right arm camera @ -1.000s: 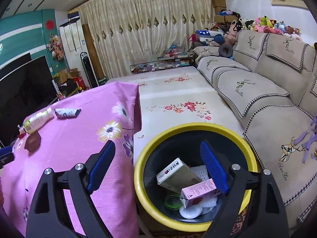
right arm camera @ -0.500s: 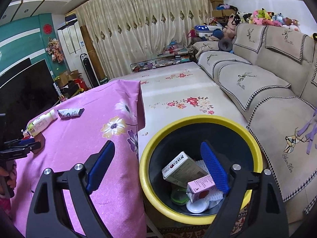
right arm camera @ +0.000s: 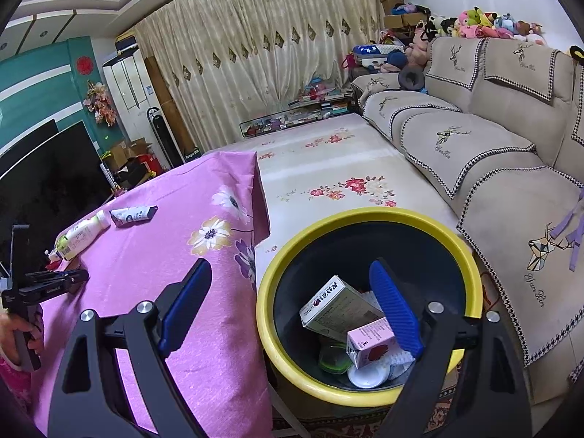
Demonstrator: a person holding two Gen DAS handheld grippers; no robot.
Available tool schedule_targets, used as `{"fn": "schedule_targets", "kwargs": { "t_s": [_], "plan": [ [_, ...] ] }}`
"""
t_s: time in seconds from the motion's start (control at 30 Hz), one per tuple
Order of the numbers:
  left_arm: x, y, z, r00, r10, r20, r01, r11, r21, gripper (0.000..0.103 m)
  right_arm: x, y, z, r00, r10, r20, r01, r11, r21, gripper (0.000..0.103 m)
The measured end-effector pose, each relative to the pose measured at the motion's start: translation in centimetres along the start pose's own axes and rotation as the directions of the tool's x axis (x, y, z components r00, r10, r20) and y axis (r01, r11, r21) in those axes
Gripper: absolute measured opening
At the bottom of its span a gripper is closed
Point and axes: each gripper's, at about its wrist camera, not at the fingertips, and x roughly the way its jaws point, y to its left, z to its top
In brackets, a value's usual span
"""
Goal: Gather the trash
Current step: 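Carry the brown tray over the bin and open the left gripper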
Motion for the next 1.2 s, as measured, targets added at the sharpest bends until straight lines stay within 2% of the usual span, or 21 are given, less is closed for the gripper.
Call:
{"fn": "schedule_targets", "kwargs": {
  "t_s": [0.13, 0.3, 0.43, 0.53, 0.77, 0.9, 1.03, 1.1, 1.13, 1.2],
  "plan": [
    [-1.8, -1.7, 0.2, 0.999, -0.042, 0.020, 0.042, 0.999, 0.022, 0.005, -0.9, -0.3, -0.1, 1.000, -0.016, 0.019, 0.016, 1.000, -0.002, 0.084],
    [-4.7, -7.0, 1.7, 0.989, -0.131, 0.069, 0.121, 0.985, 0.126, 0.005, -2.8, -1.4, -0.3, 0.997, -0.058, 0.054, 0.058, 0.998, 0.003, 0.084],
    [-5.9, -12.7, 3.2, 0.971, -0.226, 0.079, 0.203, 0.952, 0.228, 0.005, -4.6, -3.1, -0.7, 0.990, -0.116, 0.081, 0.115, 0.993, 0.016, 0.084],
    [-6.1, -17.6, 4.1, 0.953, -0.294, 0.071, 0.260, 0.917, 0.302, 0.005, -6.0, -4.8, -1.1, 0.980, -0.175, 0.094, 0.173, 0.985, 0.029, 0.084],
    [-4.1, -28.4, 5.5, 0.910, -0.415, -0.027, 0.389, 0.828, 0.403, 0.005, -8.5, -9.4, -2.0, 0.957, -0.270, 0.102, 0.261, 0.961, 0.090, 0.084],
    [-2.4, -33.1, 5.6, 0.895, -0.440, -0.075, 0.427, 0.794, 0.432, 0.005, -9.2, -11.3, -2.3, 0.947, -0.304, 0.103, 0.293, 0.950, 0.113, 0.084],
    [-0.4, -36.6, 6.1, 0.883, -0.455, -0.115, 0.457, 0.775, 0.436, 0.005, -9.5, -12.5, -2.7, 0.945, -0.313, 0.099, 0.299, 0.945, 0.132, 0.084],
    [0.6, -38.0, 6.4, 0.884, -0.451, -0.121, 0.454, 0.771, 0.446, 0.006, -9.5, -13.0, -2.8, 0.942, -0.324, 0.094, 0.310, 0.941, 0.137, 0.084],
    [1.0, -38.5, 6.5, 0.885, -0.448, -0.123, 0.452, 0.769, 0.452, 0.008, -9.6, -13.2, -2.9, 0.940, -0.330, 0.092, 0.316, 0.939, 0.138, 0.084],
    [1.8, -39.7, 6.7, 0.896, -0.429, -0.114, 0.430, 0.775, 0.463, 0.038, -9.6, -13.5, -3.0, 0.938, -0.336, 0.086, 0.322, 0.936, 0.141, 0.084]
  ]
}}
